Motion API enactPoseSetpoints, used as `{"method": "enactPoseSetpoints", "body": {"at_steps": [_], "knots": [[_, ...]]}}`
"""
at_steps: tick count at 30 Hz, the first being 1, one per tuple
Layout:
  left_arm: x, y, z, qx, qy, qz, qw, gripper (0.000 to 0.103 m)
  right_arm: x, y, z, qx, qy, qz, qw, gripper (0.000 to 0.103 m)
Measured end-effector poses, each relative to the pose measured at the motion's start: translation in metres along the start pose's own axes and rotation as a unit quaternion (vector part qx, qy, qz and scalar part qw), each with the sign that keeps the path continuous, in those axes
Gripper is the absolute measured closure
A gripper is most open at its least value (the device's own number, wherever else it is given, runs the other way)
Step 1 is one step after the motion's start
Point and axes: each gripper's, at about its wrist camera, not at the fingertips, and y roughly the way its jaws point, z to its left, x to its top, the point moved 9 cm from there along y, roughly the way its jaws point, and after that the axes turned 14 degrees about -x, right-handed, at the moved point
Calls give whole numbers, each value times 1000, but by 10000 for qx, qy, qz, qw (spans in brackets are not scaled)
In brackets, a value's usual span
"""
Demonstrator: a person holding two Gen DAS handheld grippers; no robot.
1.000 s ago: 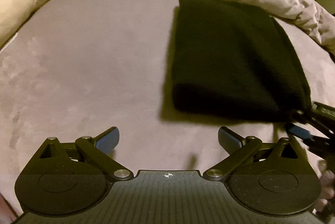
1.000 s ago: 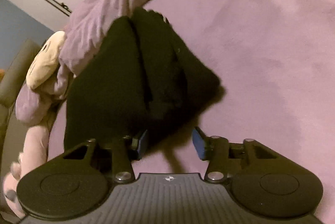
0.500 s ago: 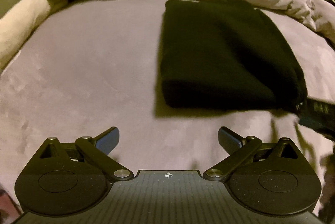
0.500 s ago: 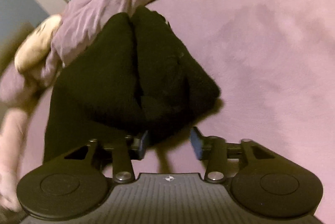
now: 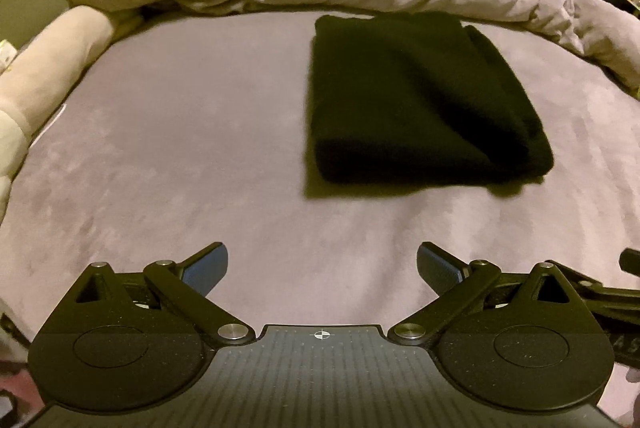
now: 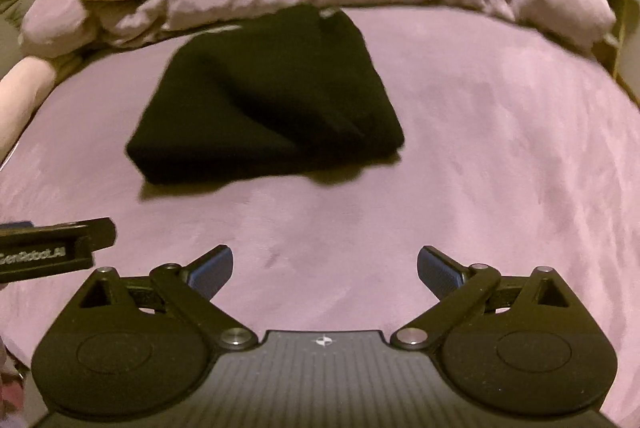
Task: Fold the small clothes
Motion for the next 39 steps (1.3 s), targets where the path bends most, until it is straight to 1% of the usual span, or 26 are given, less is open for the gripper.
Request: {"method": "enactPoseSetpoints", "body": {"at_steps": [2, 4, 9, 13, 15, 34, 39], "knots": [[-1, -5, -1, 66, 44, 25, 10000, 0, -2, -7, 2, -48, -134, -28, 9999, 4], [-2, -7, -2, 122, 138, 70, 9998, 0, 0, -10, 6, -76, -156, 42, 9998, 4], [-4, -7, -8, 56, 232, 183, 9995, 0, 3, -15, 7, -22, -40, 170, 9998, 4], [-6, -4, -8, 52, 191, 309, 9993, 0, 5, -15, 9, -167, -142, 207, 9995, 4], [-6, -3, -7, -5, 123, 339, 9993, 0, 5, -13, 9, -155, -131, 251, 9995, 4], [-3, -2, -8, -72, 11, 371, 9993, 0, 8, -13, 10, -215, -149, 267, 9993, 4], [-3, -2, -8, -40, 12, 369, 9993, 0, 8, -12, 8, -226, -149, 284, 9992, 4]]}}
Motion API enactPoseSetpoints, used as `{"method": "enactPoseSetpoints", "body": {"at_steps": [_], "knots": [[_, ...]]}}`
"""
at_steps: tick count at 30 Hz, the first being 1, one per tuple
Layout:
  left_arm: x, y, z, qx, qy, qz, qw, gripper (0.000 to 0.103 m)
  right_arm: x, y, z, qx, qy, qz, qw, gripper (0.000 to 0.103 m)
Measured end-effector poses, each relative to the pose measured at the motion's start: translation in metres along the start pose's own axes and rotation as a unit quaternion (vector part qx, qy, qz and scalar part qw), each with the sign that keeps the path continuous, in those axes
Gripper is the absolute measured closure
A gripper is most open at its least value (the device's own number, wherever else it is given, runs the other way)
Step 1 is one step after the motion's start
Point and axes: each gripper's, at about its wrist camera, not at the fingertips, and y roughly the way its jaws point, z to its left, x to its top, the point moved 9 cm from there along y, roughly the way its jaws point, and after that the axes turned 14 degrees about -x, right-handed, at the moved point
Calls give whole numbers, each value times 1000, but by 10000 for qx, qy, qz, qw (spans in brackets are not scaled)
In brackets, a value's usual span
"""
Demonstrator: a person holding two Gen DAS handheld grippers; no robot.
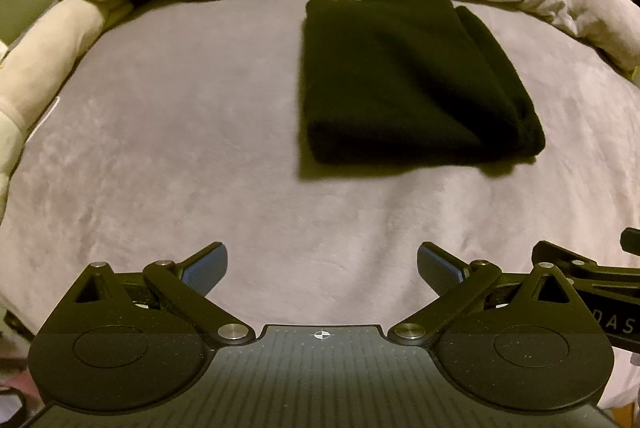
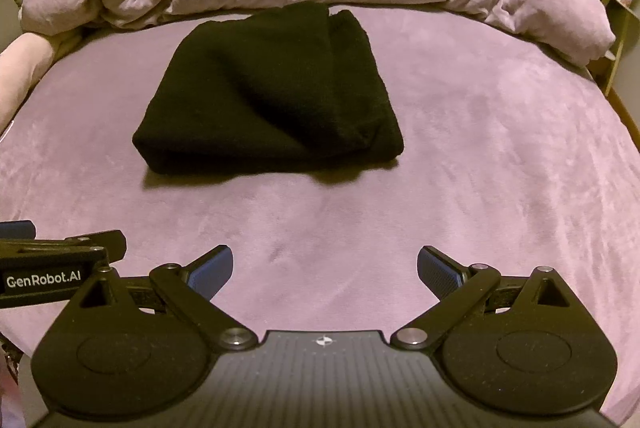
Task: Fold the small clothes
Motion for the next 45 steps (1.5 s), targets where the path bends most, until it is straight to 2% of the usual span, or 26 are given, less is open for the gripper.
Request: {"method": "enactPoseSetpoints", "body": {"at_steps": [45], "knots": [[-5, 6, -1, 19, -35, 106, 9999, 0, -4, 2, -1, 25, 67, 27, 10000, 4]]}}
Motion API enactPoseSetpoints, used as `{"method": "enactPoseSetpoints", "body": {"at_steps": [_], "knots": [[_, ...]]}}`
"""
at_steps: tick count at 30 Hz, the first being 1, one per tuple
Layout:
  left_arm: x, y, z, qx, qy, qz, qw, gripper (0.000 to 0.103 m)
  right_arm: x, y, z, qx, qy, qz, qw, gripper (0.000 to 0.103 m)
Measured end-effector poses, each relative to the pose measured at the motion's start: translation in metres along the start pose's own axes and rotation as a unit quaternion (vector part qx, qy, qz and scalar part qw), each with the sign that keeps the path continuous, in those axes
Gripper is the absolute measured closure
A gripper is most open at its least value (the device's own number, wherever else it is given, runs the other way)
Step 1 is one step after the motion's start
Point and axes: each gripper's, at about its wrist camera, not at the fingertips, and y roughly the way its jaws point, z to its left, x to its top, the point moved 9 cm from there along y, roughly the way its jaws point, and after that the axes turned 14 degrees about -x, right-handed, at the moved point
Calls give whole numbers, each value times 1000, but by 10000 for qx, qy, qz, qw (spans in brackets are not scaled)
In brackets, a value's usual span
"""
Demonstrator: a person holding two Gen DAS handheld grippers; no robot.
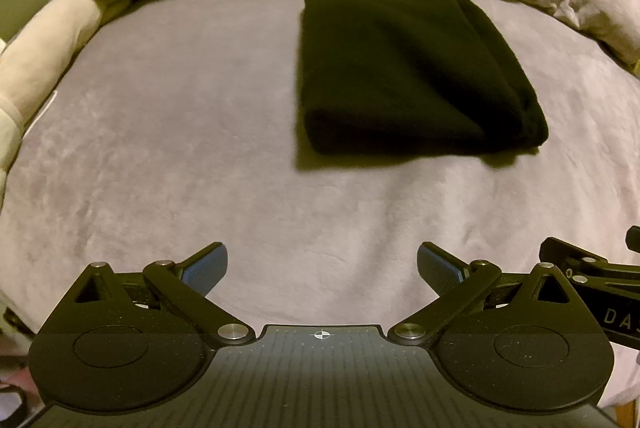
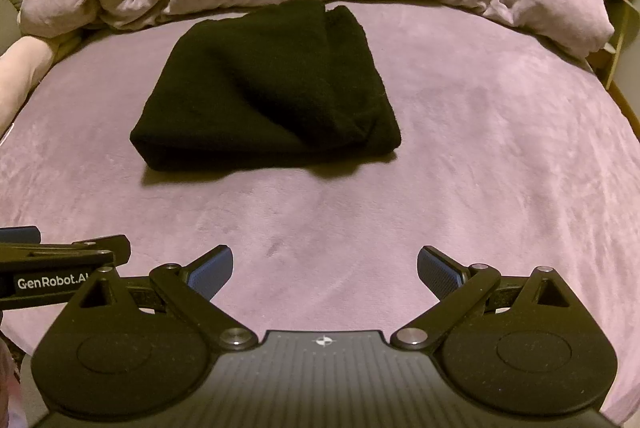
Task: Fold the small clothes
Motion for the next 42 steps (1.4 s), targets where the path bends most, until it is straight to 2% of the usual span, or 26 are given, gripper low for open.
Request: {"method": "enactPoseSetpoints", "body": {"at_steps": [42], "knots": [[-2, 3, 4, 21, -27, 49, 10000, 0, -2, 1, -6, 115, 74, 22, 9999, 4]]}}
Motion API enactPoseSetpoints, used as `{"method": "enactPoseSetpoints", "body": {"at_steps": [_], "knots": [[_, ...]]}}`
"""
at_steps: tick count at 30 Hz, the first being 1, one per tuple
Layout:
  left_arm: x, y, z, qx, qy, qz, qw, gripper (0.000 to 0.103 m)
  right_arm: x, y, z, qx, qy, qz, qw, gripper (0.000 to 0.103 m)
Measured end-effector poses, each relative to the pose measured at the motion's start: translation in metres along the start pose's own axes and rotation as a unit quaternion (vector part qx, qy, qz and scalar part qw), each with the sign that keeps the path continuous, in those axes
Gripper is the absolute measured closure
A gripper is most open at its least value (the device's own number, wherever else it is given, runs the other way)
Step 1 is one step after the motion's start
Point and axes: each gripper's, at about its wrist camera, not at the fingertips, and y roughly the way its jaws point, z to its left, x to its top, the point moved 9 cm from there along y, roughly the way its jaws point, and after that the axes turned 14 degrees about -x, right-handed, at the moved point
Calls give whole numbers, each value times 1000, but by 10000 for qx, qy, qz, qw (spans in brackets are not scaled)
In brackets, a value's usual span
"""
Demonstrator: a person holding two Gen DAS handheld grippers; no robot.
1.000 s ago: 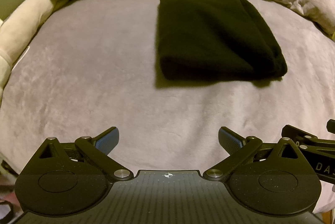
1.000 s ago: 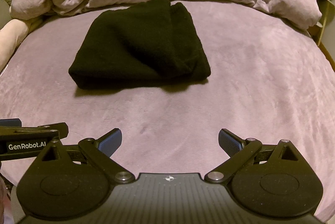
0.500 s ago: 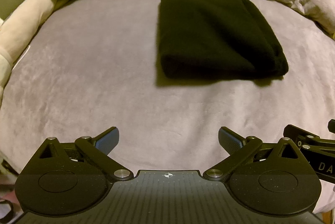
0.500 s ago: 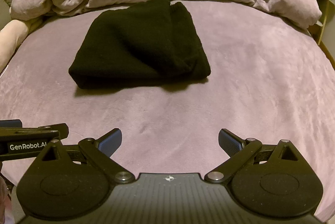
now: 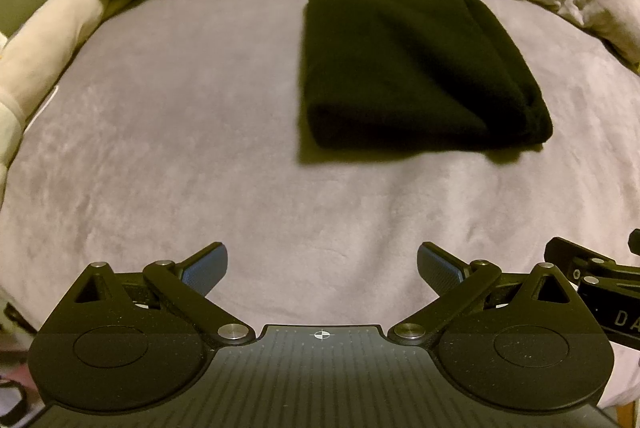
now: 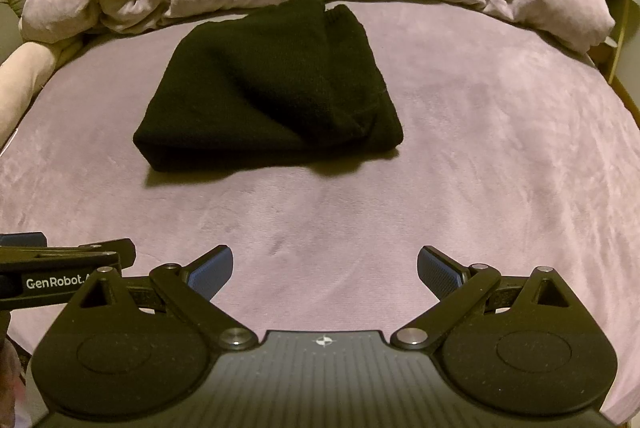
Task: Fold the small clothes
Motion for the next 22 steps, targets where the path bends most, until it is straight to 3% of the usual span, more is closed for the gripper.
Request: {"method": "enactPoseSetpoints", "body": {"at_steps": [6, 22], "knots": [[-1, 1, 1, 114, 95, -13, 9999, 0, 0, 0, 0, 20, 25, 22, 10000, 4], [-2, -3, -7, -135, 180, -27, 9997, 0, 0, 1, -2, 9, 52, 47, 10000, 4]]}}
